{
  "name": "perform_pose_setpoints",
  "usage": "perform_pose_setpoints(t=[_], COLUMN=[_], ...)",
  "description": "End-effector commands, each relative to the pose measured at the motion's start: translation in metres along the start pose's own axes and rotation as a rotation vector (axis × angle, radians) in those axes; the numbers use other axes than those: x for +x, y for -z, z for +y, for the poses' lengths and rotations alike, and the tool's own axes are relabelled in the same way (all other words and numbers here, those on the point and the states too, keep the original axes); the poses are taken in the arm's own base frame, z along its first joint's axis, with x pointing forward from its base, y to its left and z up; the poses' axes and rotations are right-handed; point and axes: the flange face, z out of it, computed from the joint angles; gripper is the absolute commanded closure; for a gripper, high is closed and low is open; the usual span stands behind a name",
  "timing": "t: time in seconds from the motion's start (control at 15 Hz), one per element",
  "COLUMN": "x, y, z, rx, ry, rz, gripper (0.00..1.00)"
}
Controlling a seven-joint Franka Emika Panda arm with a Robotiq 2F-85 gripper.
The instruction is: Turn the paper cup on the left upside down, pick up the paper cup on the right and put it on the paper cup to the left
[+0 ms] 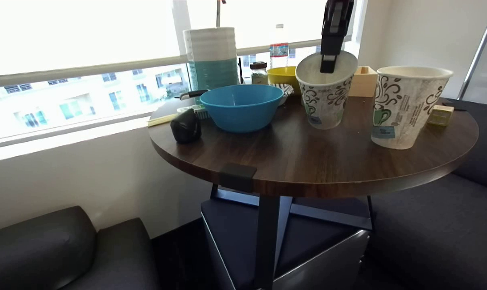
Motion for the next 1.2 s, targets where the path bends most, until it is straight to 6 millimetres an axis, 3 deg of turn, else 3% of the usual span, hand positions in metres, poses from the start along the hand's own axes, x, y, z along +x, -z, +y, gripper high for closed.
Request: perform_pose_setpoints(t=[0.0,0.27,0.33,0.47,1.0,1.13], x=[0.014,0.02,0.02,0.021,0.02,0.018], y=[-0.01,-0.016,-0.016,-0.016,-0.008,-0.004], z=[-0.008,-0.014,-0.014,-0.014,0.001,0.011], rx=[-0.064,-0.069,-0.069,-0.061,-0.026,-0.003], ry=[-0.001,0.008,0.012,0.014,-0.022,-0.052], rz=[-0.004,-0.014,-0.016,-0.018,-0.027,-0.032], gripper=[0.99,0.99,0.72,0.66,0.09,0.0])
